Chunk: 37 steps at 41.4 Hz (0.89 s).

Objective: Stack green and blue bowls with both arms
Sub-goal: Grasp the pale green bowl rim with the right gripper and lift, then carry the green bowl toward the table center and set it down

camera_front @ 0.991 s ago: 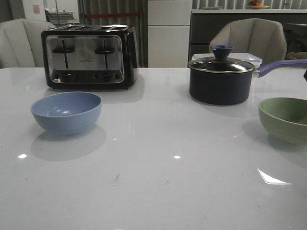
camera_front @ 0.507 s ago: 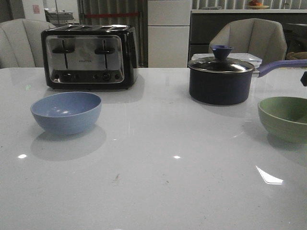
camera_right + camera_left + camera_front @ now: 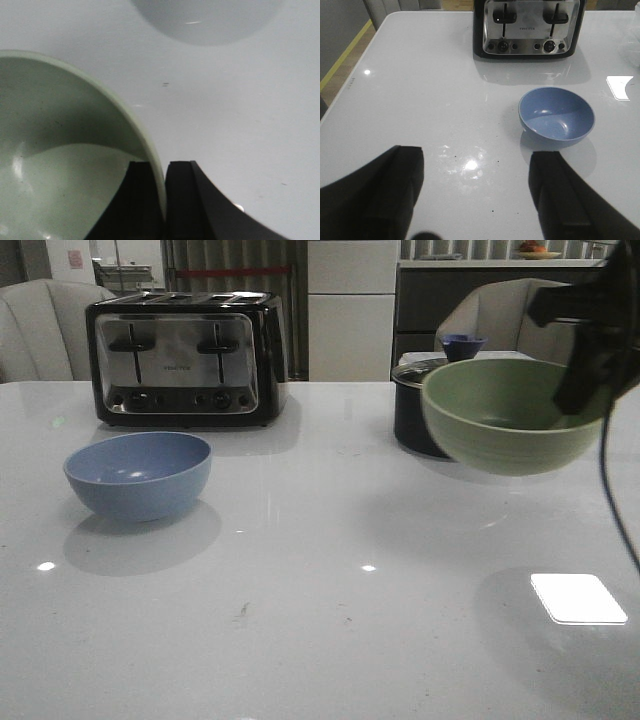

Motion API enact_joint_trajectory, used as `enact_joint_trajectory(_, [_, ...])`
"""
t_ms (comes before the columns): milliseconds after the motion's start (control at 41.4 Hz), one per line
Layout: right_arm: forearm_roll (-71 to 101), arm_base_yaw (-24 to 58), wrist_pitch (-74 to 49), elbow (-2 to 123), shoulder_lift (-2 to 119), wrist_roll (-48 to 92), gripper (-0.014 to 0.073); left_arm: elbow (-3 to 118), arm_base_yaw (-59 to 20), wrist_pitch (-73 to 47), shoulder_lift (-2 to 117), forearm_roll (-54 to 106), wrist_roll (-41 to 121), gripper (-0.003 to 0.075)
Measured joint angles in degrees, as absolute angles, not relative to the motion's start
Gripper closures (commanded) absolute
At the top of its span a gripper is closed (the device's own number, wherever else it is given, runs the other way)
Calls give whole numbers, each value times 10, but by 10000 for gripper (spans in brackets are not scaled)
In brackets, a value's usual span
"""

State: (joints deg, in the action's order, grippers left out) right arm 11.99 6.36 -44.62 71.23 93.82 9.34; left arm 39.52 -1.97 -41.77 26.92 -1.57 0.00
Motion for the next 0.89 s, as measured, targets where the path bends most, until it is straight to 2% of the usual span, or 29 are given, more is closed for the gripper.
enact_joint_trajectory(290, [122, 209, -444, 712, 965, 96, 527, 395, -20, -418, 269, -16, 0, 214])
enact_joint_trajectory(701, [122, 240, -416, 712, 1046, 96, 521, 395, -20, -418, 269, -16, 0, 214])
enact_joint_trajectory(821, [122, 240, -398, 712, 1059, 96, 468, 395, -20, -418, 269, -16, 0, 214])
enact_joint_trajectory(894, [122, 240, -391, 712, 1068, 96, 382, 395, -20, -418, 269, -16, 0, 214])
